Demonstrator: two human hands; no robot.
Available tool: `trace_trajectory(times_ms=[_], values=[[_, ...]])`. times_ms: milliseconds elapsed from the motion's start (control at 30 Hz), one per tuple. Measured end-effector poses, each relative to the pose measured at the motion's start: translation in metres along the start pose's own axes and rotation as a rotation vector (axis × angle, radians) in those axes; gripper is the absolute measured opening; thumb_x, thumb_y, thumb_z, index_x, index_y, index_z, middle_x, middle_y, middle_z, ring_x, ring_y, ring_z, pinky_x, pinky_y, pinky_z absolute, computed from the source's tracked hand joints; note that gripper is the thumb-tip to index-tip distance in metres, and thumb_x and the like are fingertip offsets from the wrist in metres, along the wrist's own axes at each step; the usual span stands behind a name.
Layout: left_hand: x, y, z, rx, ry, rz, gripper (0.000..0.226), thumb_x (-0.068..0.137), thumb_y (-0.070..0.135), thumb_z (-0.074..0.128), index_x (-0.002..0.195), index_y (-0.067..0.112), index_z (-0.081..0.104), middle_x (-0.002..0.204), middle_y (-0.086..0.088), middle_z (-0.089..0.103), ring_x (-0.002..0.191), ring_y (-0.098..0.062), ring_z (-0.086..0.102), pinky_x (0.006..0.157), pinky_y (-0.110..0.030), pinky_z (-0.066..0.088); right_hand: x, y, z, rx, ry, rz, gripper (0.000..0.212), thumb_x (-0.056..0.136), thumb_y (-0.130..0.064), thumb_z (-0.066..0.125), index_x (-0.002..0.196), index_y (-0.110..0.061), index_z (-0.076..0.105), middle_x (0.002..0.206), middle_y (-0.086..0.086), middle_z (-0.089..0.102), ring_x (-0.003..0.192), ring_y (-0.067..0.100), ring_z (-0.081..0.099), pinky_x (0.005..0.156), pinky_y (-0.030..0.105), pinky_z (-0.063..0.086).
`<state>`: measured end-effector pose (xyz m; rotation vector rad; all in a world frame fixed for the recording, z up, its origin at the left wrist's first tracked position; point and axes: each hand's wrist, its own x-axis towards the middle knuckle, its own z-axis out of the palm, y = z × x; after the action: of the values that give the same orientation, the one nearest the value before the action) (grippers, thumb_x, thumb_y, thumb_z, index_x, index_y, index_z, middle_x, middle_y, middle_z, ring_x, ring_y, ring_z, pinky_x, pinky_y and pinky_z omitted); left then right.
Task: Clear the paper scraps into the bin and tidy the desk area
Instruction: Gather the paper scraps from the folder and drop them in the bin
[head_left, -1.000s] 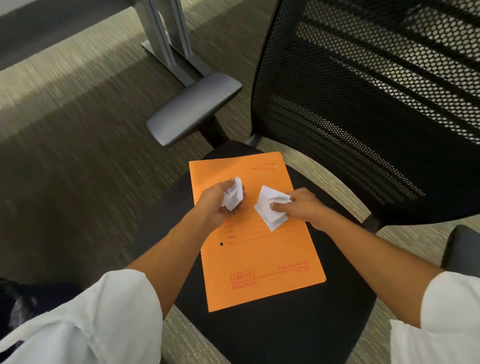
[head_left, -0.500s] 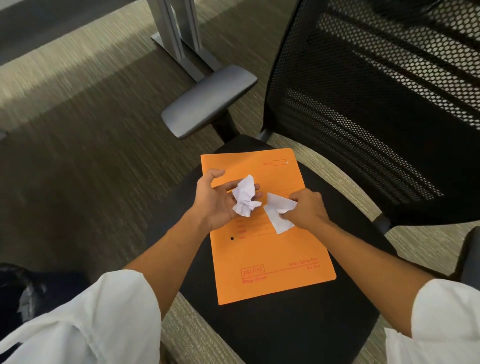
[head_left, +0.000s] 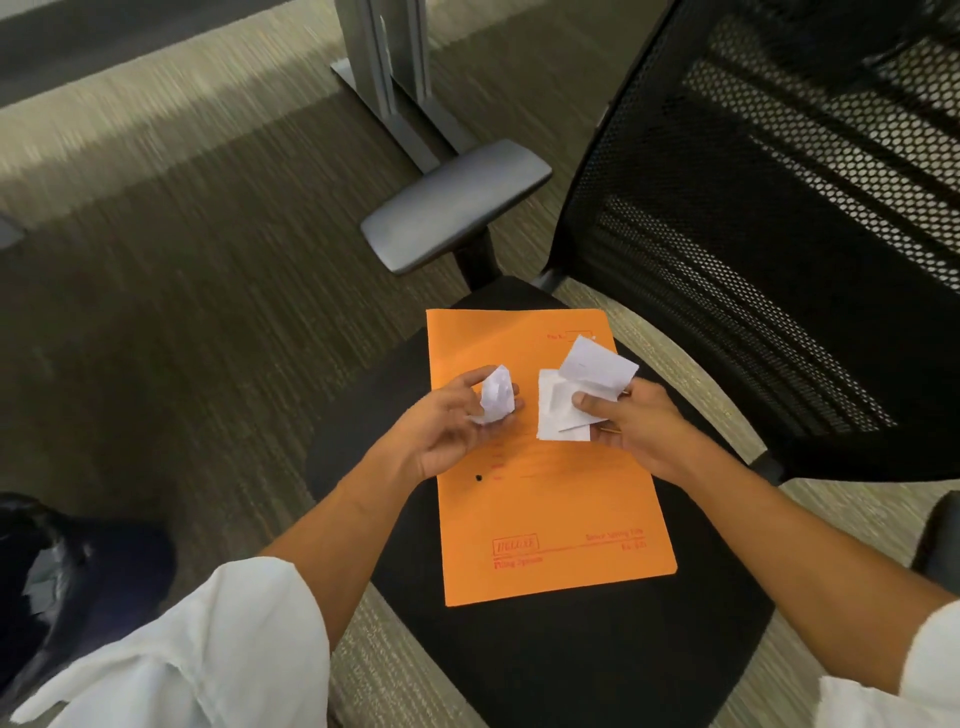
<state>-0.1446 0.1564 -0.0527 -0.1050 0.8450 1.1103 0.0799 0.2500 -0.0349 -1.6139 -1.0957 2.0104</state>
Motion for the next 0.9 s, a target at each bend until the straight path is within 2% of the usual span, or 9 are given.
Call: trace_trajectory(times_ms=[100, 200, 300, 467, 633, 900], values=[[-0.007, -0.004, -0.007, 0.046, 0.013, 0.021, 0.062, 0.076, -0.025, 0.053, 0.127, 0.009, 0.059, 0.123, -0.022, 0.067, 0.110, -0.034, 0.068, 0.097, -0.042, 0.054, -0.004, -0.003, 0.017, -0.032, -0.110, 0.015, 0.033, 0.088, -0.006, 0.072, 0.119, -0.014, 0.065, 0.117, 0.008, 0.072, 0.101, 0.022, 0.072, 0.071, 0.031, 0.060], [-0.017, -0.005, -0.012, 0.117, 0.087, 0.054, 0.045, 0.088, -0.015, 0.058, 0.127, 0.008, 0.060, 0.125, -0.018, 0.067, 0.111, -0.030, 0.068, 0.091, -0.038, 0.058, -0.007, -0.009, 0.038, -0.102, -0.195, 0.021, 0.026, 0.091, -0.009, 0.068, 0.118, -0.013, 0.066, 0.116, 0.006, 0.074, 0.103, 0.021, 0.072, 0.075, 0.031, 0.060], [-0.034, 0.001, -0.023, 0.101, 0.142, 0.091, 0.037, 0.090, -0.009, 0.060, 0.126, 0.001, 0.060, 0.119, -0.018, 0.070, 0.107, -0.028, 0.071, 0.078, -0.031, 0.062, -0.008, -0.016, 0.064, -0.156, -0.237, 0.019, 0.027, 0.094, -0.008, 0.065, 0.120, -0.009, 0.064, 0.117, 0.007, 0.073, 0.106, 0.022, 0.071, 0.077, 0.031, 0.060], [-0.086, 0.025, -0.074, 0.109, 0.189, 0.144, 0.034, 0.092, -0.001, 0.062, 0.126, 0.004, 0.061, 0.119, -0.016, 0.071, 0.110, -0.028, 0.069, 0.083, -0.044, 0.061, -0.018, -0.022, 0.134, -0.270, -0.294, 0.051, 0.026, 0.093, -0.010, 0.066, 0.119, -0.012, 0.065, 0.115, 0.004, 0.075, 0.101, 0.017, 0.073, 0.072, 0.029, 0.060], [-0.159, 0.054, -0.152, -0.005, 0.251, 0.233, 0.031, 0.090, 0.000, 0.065, 0.120, 0.007, 0.063, 0.113, -0.016, 0.074, 0.106, -0.029, 0.071, 0.074, -0.035, 0.062, -0.029, -0.019, 0.242, -0.406, -0.335, 0.079, 0.030, 0.093, -0.015, 0.067, 0.122, -0.012, 0.064, 0.118, 0.005, 0.072, 0.112, 0.024, 0.067, 0.097, 0.044, 0.055], [-0.295, 0.064, -0.308, -0.278, 0.448, 0.457, 0.027, 0.089, -0.003, 0.063, 0.115, 0.004, 0.061, 0.104, -0.017, 0.076, 0.093, -0.029, 0.075, 0.067, -0.031, 0.061, -0.059, 0.039, 0.457, -0.595, -0.466, 0.120, 0.031, 0.092, -0.017, 0.069, 0.122, -0.011, 0.063, 0.120, 0.006, 0.070, 0.113, 0.024, 0.065, 0.100, 0.044, 0.053]])
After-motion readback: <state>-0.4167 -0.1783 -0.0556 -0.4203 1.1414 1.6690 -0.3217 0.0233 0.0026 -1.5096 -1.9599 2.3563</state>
